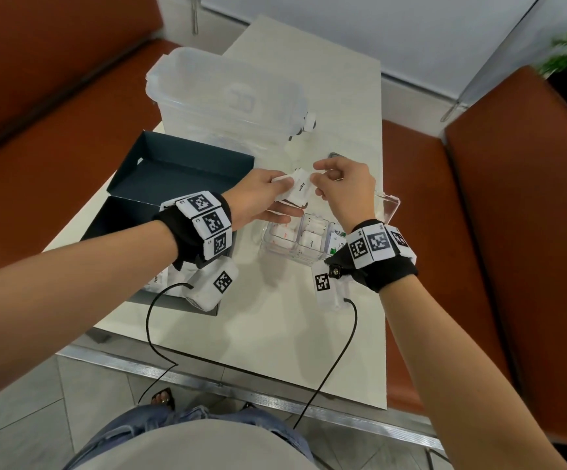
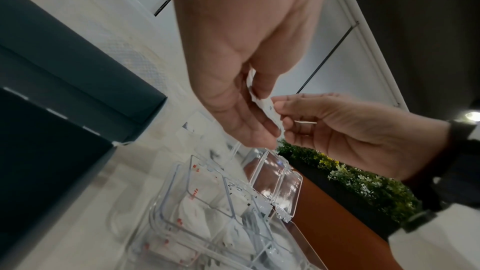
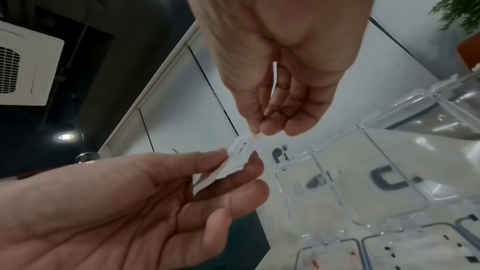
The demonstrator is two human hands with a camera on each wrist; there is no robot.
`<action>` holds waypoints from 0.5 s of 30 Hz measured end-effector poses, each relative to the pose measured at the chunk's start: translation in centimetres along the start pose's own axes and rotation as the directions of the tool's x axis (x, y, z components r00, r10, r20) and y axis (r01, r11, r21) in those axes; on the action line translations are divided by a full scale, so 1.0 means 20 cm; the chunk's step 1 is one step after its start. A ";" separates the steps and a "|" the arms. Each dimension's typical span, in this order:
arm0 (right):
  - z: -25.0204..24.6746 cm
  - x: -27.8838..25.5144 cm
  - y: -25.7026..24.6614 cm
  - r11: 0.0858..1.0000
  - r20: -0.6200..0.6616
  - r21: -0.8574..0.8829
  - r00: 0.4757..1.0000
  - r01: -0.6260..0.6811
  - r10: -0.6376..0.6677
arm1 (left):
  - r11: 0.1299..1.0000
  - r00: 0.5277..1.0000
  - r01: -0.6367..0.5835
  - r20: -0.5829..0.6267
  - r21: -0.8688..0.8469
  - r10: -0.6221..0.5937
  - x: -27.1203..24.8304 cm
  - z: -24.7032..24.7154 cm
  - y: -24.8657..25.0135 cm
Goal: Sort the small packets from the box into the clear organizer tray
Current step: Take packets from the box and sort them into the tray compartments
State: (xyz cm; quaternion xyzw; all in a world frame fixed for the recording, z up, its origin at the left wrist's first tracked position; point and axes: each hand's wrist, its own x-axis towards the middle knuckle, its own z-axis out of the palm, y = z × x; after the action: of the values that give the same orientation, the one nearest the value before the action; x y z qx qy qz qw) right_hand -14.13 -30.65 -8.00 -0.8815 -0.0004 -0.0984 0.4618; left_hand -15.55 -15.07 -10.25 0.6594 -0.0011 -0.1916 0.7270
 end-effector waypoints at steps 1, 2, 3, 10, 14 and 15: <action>0.00 0.00 0.00 1.000 0.005 -0.013 1.000 0.008 -0.007 | 1.000 1.000 -0.001 0.006 0.006 0.001 0.00 0.00 0.00; 0.01 0.00 0.00 1.000 0.010 -0.025 1.000 0.014 -0.014 | 1.000 1.000 -0.005 0.012 0.014 0.005 0.00 0.00 0.00; 0.01 0.00 0.00 0.999 0.015 -0.033 1.000 0.018 -0.018 | 1.000 1.000 -0.013 0.018 0.024 0.013 -0.01 -0.01 0.00; 0.00 0.01 -0.01 0.999 0.101 -0.032 0.995 -0.013 0.017 | 0.995 0.998 -0.059 0.008 0.076 0.059 0.00 -0.03 0.01; -0.03 0.03 -0.01 0.923 -0.012 0.310 0.970 -0.227 0.243 | 0.993 0.999 0.025 -0.028 -0.115 -0.029 0.00 -0.03 0.02; -0.04 0.03 -0.01 0.870 0.015 0.411 0.956 -0.274 0.294 | 0.988 0.999 0.035 -0.031 -0.152 -0.040 0.00 -0.04 0.03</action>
State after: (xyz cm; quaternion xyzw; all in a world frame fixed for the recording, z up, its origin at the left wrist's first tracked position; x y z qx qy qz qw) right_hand -13.74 -31.17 -7.33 -0.7533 0.1197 -0.0483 0.6448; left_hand -15.14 -14.35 -9.88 0.6052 0.0381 -0.1937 0.7712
